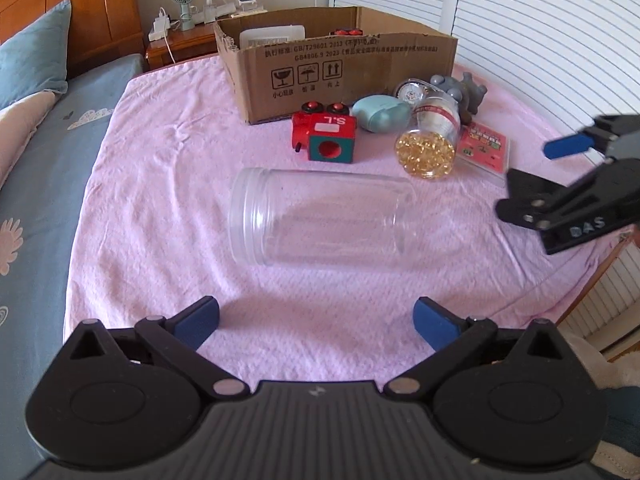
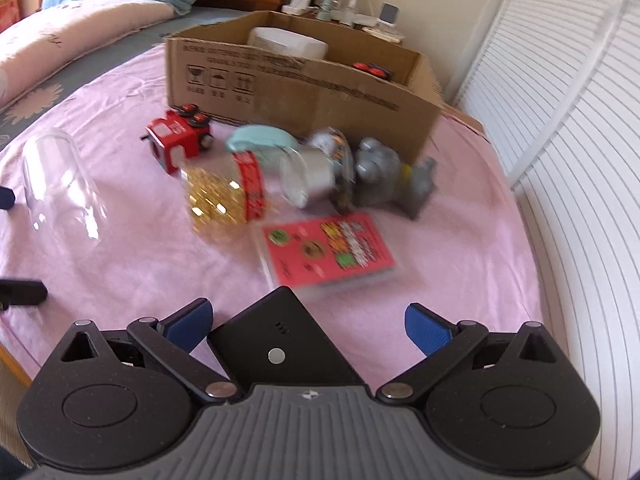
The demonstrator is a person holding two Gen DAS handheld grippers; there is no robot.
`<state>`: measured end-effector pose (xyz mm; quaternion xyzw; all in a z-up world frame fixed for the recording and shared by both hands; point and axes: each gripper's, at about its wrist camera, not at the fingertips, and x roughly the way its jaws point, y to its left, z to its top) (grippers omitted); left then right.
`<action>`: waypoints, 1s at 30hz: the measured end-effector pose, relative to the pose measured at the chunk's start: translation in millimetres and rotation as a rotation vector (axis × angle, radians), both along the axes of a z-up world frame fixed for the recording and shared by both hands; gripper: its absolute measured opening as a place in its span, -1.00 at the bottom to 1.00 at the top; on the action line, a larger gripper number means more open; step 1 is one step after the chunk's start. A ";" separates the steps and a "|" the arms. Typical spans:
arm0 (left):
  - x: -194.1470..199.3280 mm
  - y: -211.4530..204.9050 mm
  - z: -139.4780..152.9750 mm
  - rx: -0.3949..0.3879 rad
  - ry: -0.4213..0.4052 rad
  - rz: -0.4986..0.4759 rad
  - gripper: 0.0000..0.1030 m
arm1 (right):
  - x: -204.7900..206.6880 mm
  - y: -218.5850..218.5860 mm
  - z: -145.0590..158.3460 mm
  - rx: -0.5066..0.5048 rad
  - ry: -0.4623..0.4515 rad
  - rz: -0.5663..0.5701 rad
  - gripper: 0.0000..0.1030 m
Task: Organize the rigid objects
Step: 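Move left tool to clear plastic jar while right tool approaches black square pad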
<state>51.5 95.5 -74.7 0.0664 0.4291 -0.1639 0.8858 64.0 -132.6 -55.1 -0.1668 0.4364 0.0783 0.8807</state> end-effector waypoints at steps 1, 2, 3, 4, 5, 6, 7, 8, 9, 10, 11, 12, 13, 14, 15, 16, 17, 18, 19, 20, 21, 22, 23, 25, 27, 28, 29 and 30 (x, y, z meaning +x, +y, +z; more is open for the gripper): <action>0.6 -0.1 0.0 0.000 0.000 0.000 0.99 | -1.9 -5.7 -0.5 0.010 0.004 -0.012 1.00; 1.1 -0.3 0.2 0.000 0.001 0.000 0.99 | -4.1 -12.3 -1.1 0.027 0.012 -0.022 1.00; 1.6 -0.5 0.3 0.001 0.001 -0.003 0.99 | -7.2 -20.8 -1.5 0.054 0.019 -0.031 1.00; 1.9 -0.4 0.3 0.000 0.001 -0.005 1.00 | -9.6 -27.3 -2.3 0.077 0.025 -0.036 1.00; 1.9 -0.3 0.2 0.000 -0.001 -0.007 1.00 | -12.8 -34.0 -3.3 0.103 0.031 -0.044 1.00; 2.1 -0.5 -0.2 -0.001 -0.004 -0.009 1.00 | -15.2 -40.9 -4.3 0.132 0.036 -0.055 1.00; 1.7 -0.3 -0.5 -0.002 -0.007 -0.011 1.00 | -17.2 -45.0 -5.2 0.151 0.040 -0.064 1.00; 1.4 -0.1 -0.7 -0.003 -0.011 -0.012 1.00 | -19.7 -49.7 -6.0 0.168 0.044 -0.076 1.00; 1.4 -0.3 -0.8 -0.004 -0.013 -0.013 1.00 | -22.7 -53.1 -6.4 0.177 0.043 -0.083 1.00; 1.4 -0.3 -0.7 -0.005 -0.015 -0.013 1.00 | -24.8 -53.4 -6.0 0.172 0.043 -0.085 1.00; 1.4 -0.4 -0.7 -0.005 -0.015 -0.013 1.00 | -27.1 -54.8 -5.8 0.172 0.044 -0.087 1.00; 1.7 -0.7 -0.7 -0.005 -0.015 -0.014 1.00 | -29.2 -56.1 -5.7 0.172 0.045 -0.088 1.00; 2.2 -1.2 -0.5 -0.004 -0.015 -0.014 1.00 | -30.1 -57.7 -5.6 0.174 0.044 -0.085 1.00; 3.0 -1.7 -0.5 -0.004 -0.015 -0.014 1.00 | -31.1 -60.1 -5.6 0.176 0.041 -0.080 1.00; 4.1 -2.4 -0.2 -0.004 -0.013 -0.010 1.00 | -31.8 -61.2 -5.5 0.175 0.041 -0.076 1.00; 5.4 -3.3 -0.1 -0.003 -0.011 -0.008 1.00 | -30.6 -62.4 -4.9 0.176 0.044 -0.079 1.00; 6.6 -4.1 0.0 -0.003 -0.011 -0.009 1.00 | -31.0 -65.3 -4.5 0.177 0.043 -0.084 1.00; 7.8 -4.9 -0.2 -0.003 -0.012 -0.010 1.00 | -31.8 -68.3 -4.5 0.178 0.039 -0.086 1.00; 8.9 -5.6 -0.5 -0.005 -0.016 -0.011 1.00 | -32.4 -71.4 -4.6 0.180 0.036 -0.088 1.00; 9.8 -6.3 -0.8 -0.007 -0.019 -0.012 1.00 | -32.9 -73.1 -4.8 0.182 0.031 -0.087 1.00; 10.9 -7.4 -1.0 -0.008 -0.022 -0.015 1.00 | -33.5 -73.4 -5.2 0.182 0.026 -0.085 1.00; 11.5 -8.2 -1.0 -0.010 -0.026 -0.020 1.00 | -33.7 -72.4 -5.6 0.182 0.022 -0.084 1.00; 12.4 -8.9 -1.4 -0.013 -0.030 -0.023 1.00 | -34.6 -71.9 -5.8 0.182 0.017 -0.086 1.00; 13.5 -9.3 -2.0 -0.018 -0.041 -0.025 1.00 | -35.6 -72.1 -6.3 0.183 0.009 -0.089 1.00; 13.9 -9.0 -2.8 -0.023 -0.051 -0.031 1.00 | -36.0 -72.1 -6.6 0.184 0.004 -0.088 1.00; 13.8 -8.8 -2.7 -0.024 -0.054 -0.032 1.00 | -35.9 -71.7 -6.8 0.185 0.003 -0.086 1.00; 13.9 -8.6 -2.7 -0.024 -0.055 -0.032 1.00 | -35.9 -70.6 -6.8 0.186 0.003 -0.081 1.00; 14.1 -8.7 -2.4 -0.024 -0.054 -0.032 1.00 | -36.1 -68.7 -6.8 0.186 0.003 -0.072 1.00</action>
